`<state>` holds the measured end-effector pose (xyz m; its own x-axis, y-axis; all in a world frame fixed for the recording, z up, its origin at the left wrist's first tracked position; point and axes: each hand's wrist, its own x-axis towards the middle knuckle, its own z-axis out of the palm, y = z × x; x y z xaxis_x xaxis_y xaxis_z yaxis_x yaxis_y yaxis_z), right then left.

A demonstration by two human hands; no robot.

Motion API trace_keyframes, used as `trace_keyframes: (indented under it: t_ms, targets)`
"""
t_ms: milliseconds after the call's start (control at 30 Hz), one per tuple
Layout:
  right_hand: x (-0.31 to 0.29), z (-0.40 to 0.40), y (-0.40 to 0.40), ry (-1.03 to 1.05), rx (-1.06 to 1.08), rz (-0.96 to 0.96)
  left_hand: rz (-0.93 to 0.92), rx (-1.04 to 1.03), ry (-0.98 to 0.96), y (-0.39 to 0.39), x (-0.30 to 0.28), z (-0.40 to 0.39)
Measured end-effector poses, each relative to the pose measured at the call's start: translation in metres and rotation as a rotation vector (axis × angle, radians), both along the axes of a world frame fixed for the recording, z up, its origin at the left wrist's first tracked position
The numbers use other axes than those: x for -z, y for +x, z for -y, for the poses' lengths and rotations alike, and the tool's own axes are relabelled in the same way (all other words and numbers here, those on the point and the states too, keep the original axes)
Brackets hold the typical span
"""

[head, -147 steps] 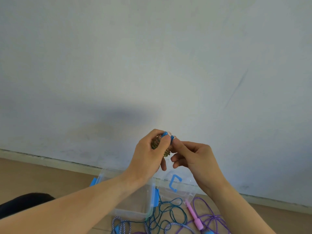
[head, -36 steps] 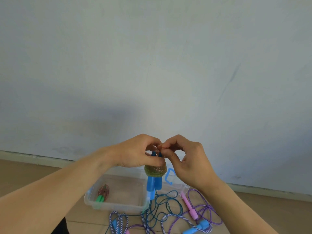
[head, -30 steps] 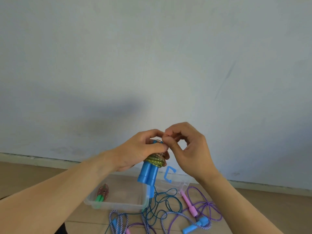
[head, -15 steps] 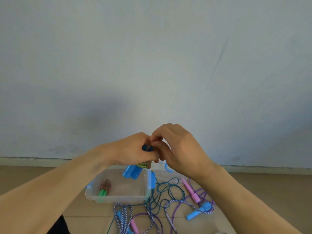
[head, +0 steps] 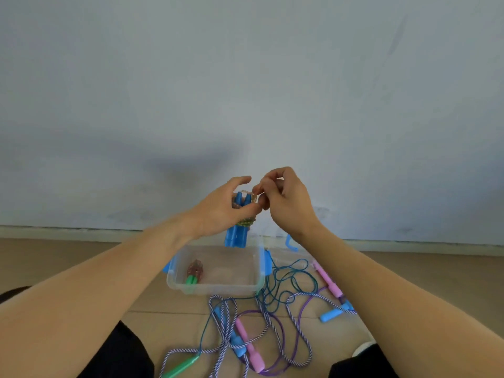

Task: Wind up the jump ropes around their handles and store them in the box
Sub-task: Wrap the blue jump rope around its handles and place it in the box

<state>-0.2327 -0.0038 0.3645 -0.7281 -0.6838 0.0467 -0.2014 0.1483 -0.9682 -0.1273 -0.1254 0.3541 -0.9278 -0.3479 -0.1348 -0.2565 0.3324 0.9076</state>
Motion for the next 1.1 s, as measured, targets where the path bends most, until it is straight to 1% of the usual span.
trace_keyframes:
  t_ms: [67, 100, 133, 200, 300, 367, 400, 467, 533, 600, 700, 733, 833, 933, 1033, 1100]
  targets:
    - [0.019, 0.017, -0.002, 0.053, 0.029, 0.084, 0.019, -0.113, -0.002, 0.003, 0.02, 0.008]
    - [0.031, 0.026, -0.002, 0.097, 0.024, 0.097, 0.06, -0.139, -0.046, 0.007, 0.034, 0.014]
    - [0.047, 0.035, -0.001, 0.139, 0.009, 0.101, 0.136, -0.136, -0.108, 0.012, 0.048, 0.021]
    - [0.081, 0.053, 0.002, 0.209, 0.0, 0.122, 0.358, -0.087, -0.25, 0.027, 0.075, 0.038]
    - [0.132, 0.08, 0.004, 0.291, 0.062, 0.208, 0.685, -0.046, -0.336, 0.055, 0.116, 0.067]
    - [0.169, 0.097, 0.002, 0.332, 0.157, 0.306, 0.803, -0.075, -0.363, 0.071, 0.144, 0.081]
    - [0.188, 0.105, 0.002, 0.353, 0.217, 0.362, 0.824, -0.107, -0.359, 0.077, 0.158, 0.085]
    - [0.224, 0.12, 0.001, 0.404, 0.317, 0.469, 0.817, -0.173, -0.34, 0.084, 0.188, 0.09]
    - [0.256, 0.134, 0.001, 0.46, 0.366, 0.546, 0.769, -0.203, -0.336, 0.088, 0.213, 0.089]
    - [0.286, 0.142, 0.004, 0.528, 0.387, 0.602, 0.724, -0.196, -0.321, 0.089, 0.233, 0.085]
    - [0.327, 0.148, 0.013, 0.605, 0.318, 0.693, 0.65, -0.195, -0.287, 0.093, 0.257, 0.08]
    - [0.345, 0.152, 0.016, 0.631, 0.327, 0.719, 0.622, -0.205, -0.29, 0.094, 0.263, 0.078]
    - [0.389, 0.159, 0.026, 0.64, 0.467, 0.77, 0.563, -0.228, -0.327, 0.095, 0.276, 0.075]
    - [0.398, 0.166, 0.041, 0.669, 0.397, 0.789, 0.527, -0.268, -0.342, 0.094, 0.282, 0.073]
    - [0.405, 0.161, 0.046, 0.693, 0.535, 0.705, 0.494, -0.285, -0.329, 0.097, 0.285, 0.071]
    - [0.405, 0.166, 0.048, 0.636, 0.501, 0.741, 0.49, -0.272, -0.324, 0.1, 0.283, 0.07]
